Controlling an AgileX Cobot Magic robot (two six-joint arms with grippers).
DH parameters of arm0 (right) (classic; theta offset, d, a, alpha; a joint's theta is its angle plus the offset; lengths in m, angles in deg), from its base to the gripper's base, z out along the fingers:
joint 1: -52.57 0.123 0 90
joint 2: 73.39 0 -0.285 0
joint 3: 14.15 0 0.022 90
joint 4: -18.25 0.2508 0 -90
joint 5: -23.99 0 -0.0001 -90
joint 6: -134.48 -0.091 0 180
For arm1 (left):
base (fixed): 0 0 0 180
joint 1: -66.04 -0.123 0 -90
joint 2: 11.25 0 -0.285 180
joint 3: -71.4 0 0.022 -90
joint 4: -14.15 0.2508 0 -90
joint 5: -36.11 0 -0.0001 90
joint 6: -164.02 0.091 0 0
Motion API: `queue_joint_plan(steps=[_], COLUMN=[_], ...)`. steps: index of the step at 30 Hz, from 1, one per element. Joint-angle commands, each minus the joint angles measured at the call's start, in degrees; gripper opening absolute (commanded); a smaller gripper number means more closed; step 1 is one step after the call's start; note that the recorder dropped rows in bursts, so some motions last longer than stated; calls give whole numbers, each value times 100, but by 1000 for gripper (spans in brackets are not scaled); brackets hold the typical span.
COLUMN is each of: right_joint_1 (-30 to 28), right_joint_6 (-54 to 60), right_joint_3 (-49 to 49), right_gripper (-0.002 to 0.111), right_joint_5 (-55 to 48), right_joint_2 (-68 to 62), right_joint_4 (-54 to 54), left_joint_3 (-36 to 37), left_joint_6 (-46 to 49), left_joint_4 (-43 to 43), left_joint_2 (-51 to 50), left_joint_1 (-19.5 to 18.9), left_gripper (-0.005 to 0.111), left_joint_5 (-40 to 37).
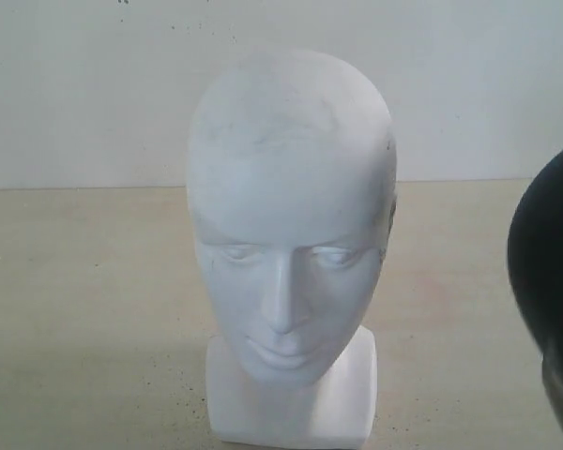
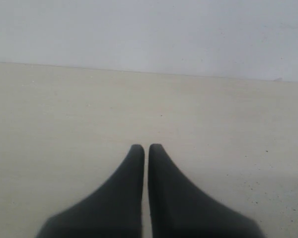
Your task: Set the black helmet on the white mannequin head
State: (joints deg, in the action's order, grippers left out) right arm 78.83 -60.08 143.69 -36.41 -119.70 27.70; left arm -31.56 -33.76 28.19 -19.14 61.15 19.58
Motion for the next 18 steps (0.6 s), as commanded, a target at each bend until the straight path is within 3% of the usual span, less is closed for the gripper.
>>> queue_joint_plan(steps=[1,10,18], right_joint_1=[362,1956,3578], right_joint_6=[-1496,-5253,-8985], right_joint_3=[741,935,935], right_gripper=[0,0,0], right_joint_5=[956,2439,3562], right_joint_2=[120,129,129], right_joint_4=[-1360,-4216,-7856], left_joint_3=[17,17,17], left_joint_6=[15,15,15], left_joint_4=[37,37,37], left_joint_2=[10,10,10], left_joint_1=[-18,-18,-18], left_gripper=[4,4,4], left_joint_5=[8,8,8])
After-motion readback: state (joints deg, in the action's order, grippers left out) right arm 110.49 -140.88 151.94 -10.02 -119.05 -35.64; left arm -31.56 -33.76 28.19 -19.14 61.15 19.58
